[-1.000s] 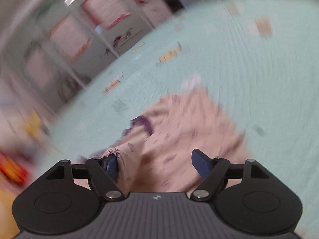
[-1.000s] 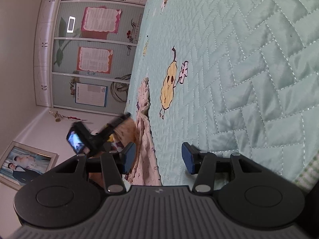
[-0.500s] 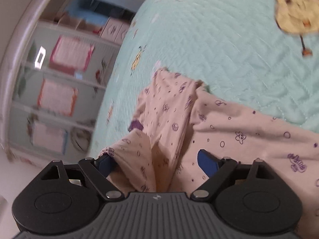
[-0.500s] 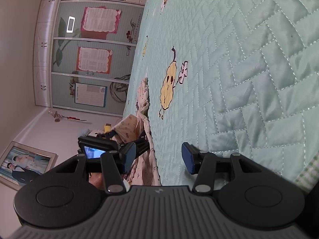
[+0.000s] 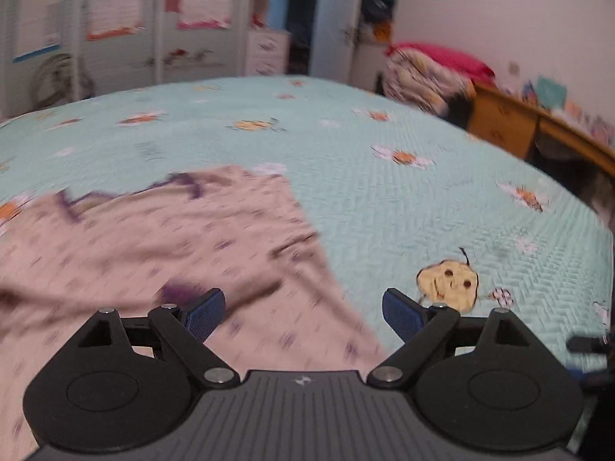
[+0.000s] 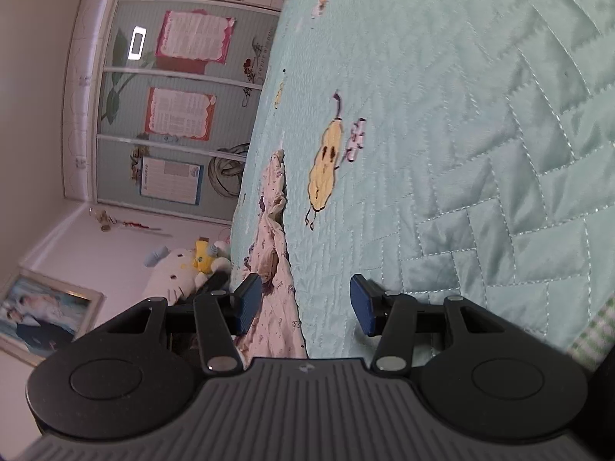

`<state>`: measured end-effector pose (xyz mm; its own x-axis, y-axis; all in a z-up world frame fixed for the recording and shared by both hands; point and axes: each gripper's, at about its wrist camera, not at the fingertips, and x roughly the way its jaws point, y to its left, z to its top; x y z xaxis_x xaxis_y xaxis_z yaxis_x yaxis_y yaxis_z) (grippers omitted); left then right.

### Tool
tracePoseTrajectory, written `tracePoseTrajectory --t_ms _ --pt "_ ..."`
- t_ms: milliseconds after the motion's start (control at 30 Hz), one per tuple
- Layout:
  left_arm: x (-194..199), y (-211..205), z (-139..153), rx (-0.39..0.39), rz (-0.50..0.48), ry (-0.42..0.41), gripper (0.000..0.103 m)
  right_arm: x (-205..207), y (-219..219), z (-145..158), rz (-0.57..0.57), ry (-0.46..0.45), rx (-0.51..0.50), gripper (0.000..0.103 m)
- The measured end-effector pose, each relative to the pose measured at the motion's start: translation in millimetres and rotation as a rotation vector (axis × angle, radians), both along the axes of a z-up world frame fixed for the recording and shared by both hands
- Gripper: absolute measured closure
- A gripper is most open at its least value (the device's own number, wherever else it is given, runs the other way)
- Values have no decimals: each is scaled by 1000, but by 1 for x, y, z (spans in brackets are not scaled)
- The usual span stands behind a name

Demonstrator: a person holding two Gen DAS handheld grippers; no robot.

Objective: Fold clothes

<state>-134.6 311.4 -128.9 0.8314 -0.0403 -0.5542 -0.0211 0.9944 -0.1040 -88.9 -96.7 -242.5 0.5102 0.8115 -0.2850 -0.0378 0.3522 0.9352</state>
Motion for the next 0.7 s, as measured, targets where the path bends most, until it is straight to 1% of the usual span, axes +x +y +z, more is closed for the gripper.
tracePoseTrajectory --t_ms 33,133,167,233,300,333,400,467,500,567,600,633,700 --pt "-16 7 0 -7 24 -4 11 -3 3 7 10 -37 -35 50" --pt "-65 30 -1 -9 122 -5 10 -24 38 58 99 -343 -293 50" --pt "-76 39 -3 -10 171 -7 10 -30 56 72 138 -418 -357 50" --pt "-98 59 -6 -63 262 -22 9 -33 97 98 193 -523 -453 50" --pt "-114 76 -12 -132 326 -38 9 -29 141 120 265 -654 -533 50" --pt "-121 83 -14 -155 347 -41 9 -28 170 128 306 -745 -595 50" --pt "-129 91 -21 -182 369 -46 9 -25 230 137 379 -899 -757 49" --pt "-135 96 -28 -199 384 -56 9 -20 285 130 456 -1018 -917 49" --pt "-137 97 -32 -199 387 -60 9 -20 308 120 488 -1079 -993 49" --pt "-143 98 -38 -182 384 -62 9 -8 347 100 567 -1139 -1124 50" --pt "-147 98 -41 -173 381 -63 9 -2 365 90 604 -1164 -1188 50" --pt "-148 97 -43 -171 375 -62 9 4 377 81 623 -1164 -1232 50" --pt "-151 97 -47 -181 348 -62 9 16 389 67 638 -1142 -1278 51"
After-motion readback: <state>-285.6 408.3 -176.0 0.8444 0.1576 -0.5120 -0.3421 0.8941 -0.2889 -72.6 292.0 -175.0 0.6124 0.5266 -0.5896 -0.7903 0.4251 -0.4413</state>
